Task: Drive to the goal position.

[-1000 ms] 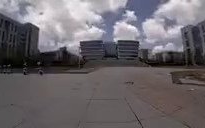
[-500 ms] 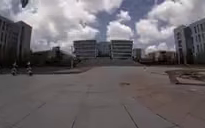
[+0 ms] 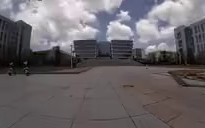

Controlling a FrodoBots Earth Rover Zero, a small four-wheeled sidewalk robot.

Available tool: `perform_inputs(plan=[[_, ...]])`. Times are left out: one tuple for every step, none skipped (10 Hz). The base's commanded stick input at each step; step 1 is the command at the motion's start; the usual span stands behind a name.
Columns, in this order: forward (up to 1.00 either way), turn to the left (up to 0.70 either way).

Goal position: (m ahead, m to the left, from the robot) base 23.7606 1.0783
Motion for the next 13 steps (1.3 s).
perform_inputs(plan=[[0.70, 0.00], [0.70, 0.00], [0.70, 0.00], [0.70, 0.00], [0.70, 0.00], [0.70, 0.00], [0.70, 0.00], [0.70, 0.00], [0.70, 0.00], [0.70, 0.00], [0.70, 0.00], [0.70, 0.00], [0.70, 0.00]])
